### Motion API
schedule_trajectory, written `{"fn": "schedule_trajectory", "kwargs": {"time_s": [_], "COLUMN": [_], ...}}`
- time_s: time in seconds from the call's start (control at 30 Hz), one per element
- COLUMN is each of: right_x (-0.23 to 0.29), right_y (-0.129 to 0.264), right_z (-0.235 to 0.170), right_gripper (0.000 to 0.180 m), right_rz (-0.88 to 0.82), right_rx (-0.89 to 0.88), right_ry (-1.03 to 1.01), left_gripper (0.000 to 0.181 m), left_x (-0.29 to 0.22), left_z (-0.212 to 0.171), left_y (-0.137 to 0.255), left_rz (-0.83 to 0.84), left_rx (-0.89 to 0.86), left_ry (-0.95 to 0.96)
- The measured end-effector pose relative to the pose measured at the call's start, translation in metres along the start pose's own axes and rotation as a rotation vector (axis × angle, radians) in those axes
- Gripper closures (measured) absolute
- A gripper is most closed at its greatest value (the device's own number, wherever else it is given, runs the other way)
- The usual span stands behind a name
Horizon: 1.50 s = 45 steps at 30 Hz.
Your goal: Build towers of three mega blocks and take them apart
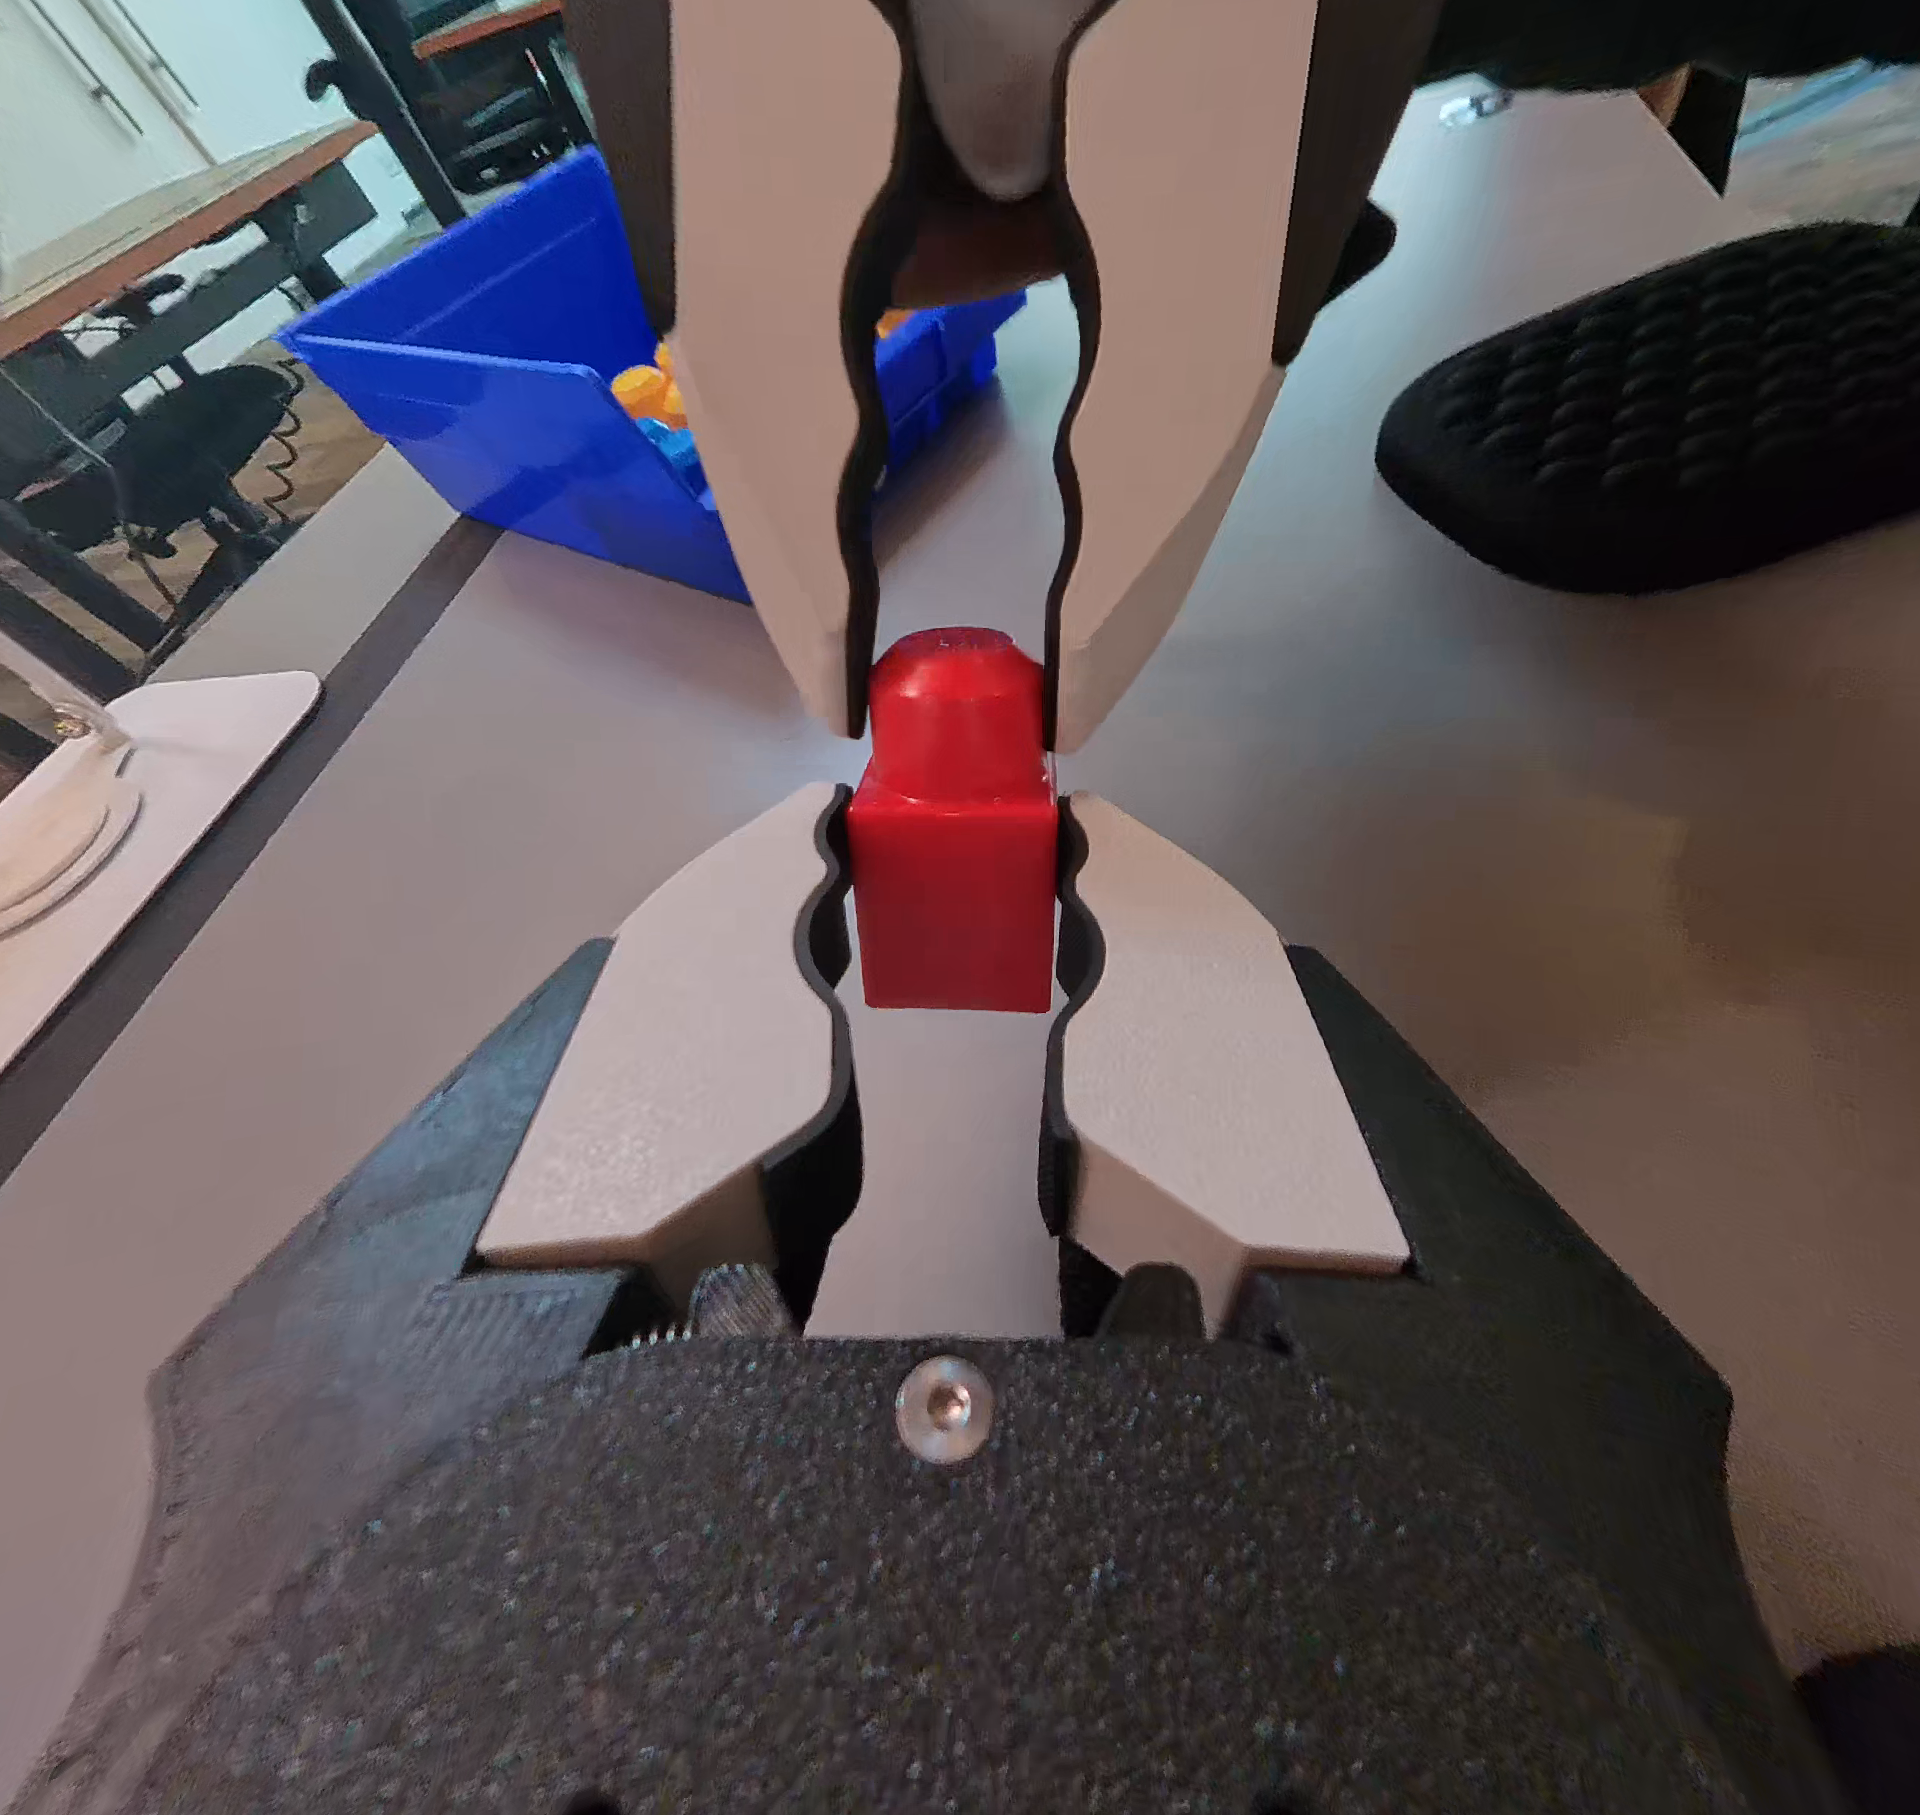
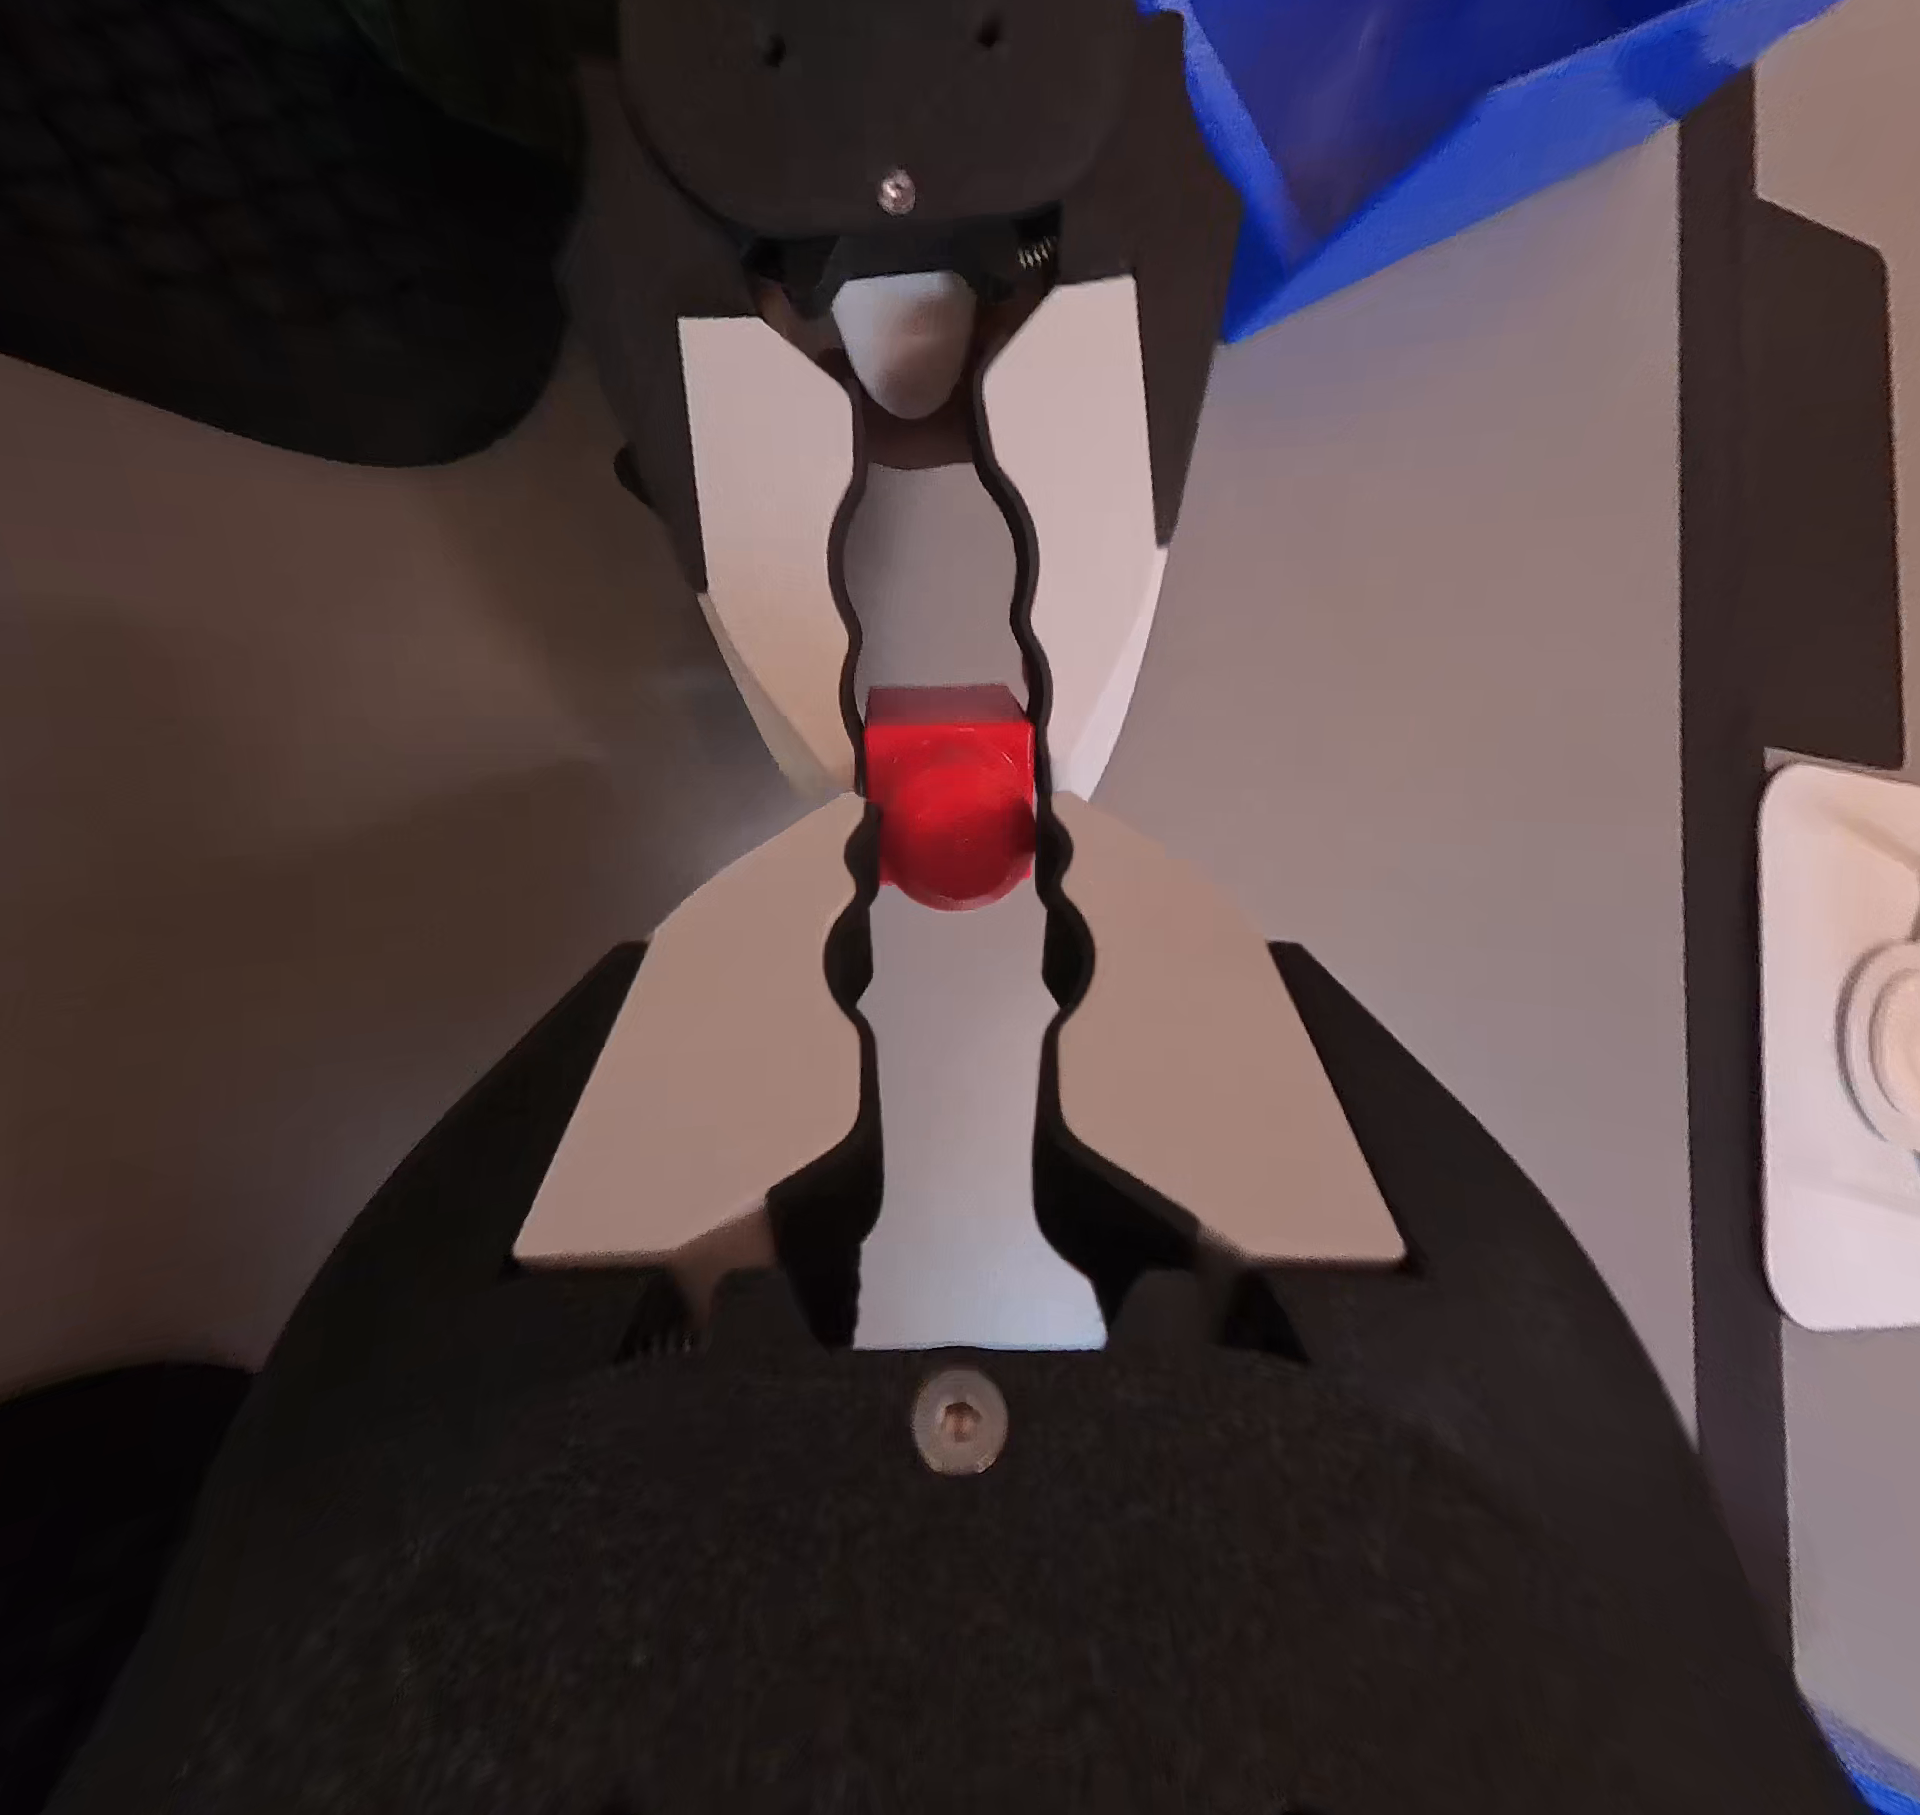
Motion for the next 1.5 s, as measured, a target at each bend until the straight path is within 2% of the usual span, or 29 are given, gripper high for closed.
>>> {"fn": "schedule_trajectory", "kwargs": {"time_s": [0.1, 0.17, 0.23, 0.3, 0.33, 0.4, 0.47, 0.6, 0.7, 0.83, 1.0, 1.2, 1.5], "right_x": [0.001, -0.010, -0.037, -0.074, -0.093, -0.127, -0.149, -0.152, -0.145, -0.137, -0.136, -0.135, -0.131], "right_y": [0.005, 0.026, 0.059, 0.096, 0.113, 0.142, 0.163, 0.170, 0.159, 0.140, 0.130, 0.132, 0.138], "right_z": [0.001, 0.002, -0.002, -0.023, -0.041, -0.090, -0.148, -0.243, -0.274, -0.285, -0.293, -0.296, -0.286], "right_gripper": [0.151, 0.151, 0.151, 0.151, 0.151, 0.151, 0.151, 0.151, 0.151, 0.151, 0.150, 0.150, 0.151], "right_rz": [-0.011, -0.032, -0.132, -0.286, -0.359, -0.482, -0.536, -0.460, -0.389, -0.286, -0.249, -0.224, -0.159], "right_rx": [0.046, 0.046, 0.051, 0.136, 0.210, 0.396, 0.592, 0.822, 0.876, 0.898, 0.887, 0.839, 0.951], "right_ry": [0.063, 0.050, 0.011, -0.044, -0.079, -0.159, -0.267, -0.490, -0.552, -0.578, -0.592, -0.643, -0.646], "left_gripper": [0.144, 0.147, 0.158, 0.173, 0.181, 0.181, 0.181, 0.181, 0.181, 0.181, 0.181, 0.181, 0.181], "left_x": [0.002, 0.012, 0.025, 0.035, 0.039, 0.045, 0.050, 0.055, 0.057, 0.057, 0.055, 0.053, 0.051], "left_z": [0.002, 0.000, -0.006, -0.010, -0.010, -0.008, -0.005, -0.006, -0.011, -0.015, -0.016, -0.016, -0.018], "left_y": [0.001, 0.006, 0.011, 0.016, 0.019, 0.024, 0.029, 0.033, 0.032, 0.030, 0.029, 0.027, 0.023], "left_rz": [0.012, 0.077, 0.148, 0.191, 0.223, 0.280, 0.339, 0.383, 0.384, 0.377, 0.368, 0.357, 0.341], "left_rx": [-0.041, -0.036, -0.019, -0.030, -0.037, -0.046, -0.068, -0.087, -0.075, -0.061, -0.054, -0.048, -0.031], "left_ry": [0.010, 0.036, 0.081, 0.130, 0.149, 0.157, 0.149, 0.154, 0.159, 0.154, 0.145, 0.133, 0.128]}}
Point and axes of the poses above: each gripper's, where its closed fingertips meet, y back along the fingers, z out of its top, x = y × z across the jaws, the point moved 6 cm from there along y, back along the fingers, and after that the axes turned 2 degrees about -z, right-handed, at the moved point
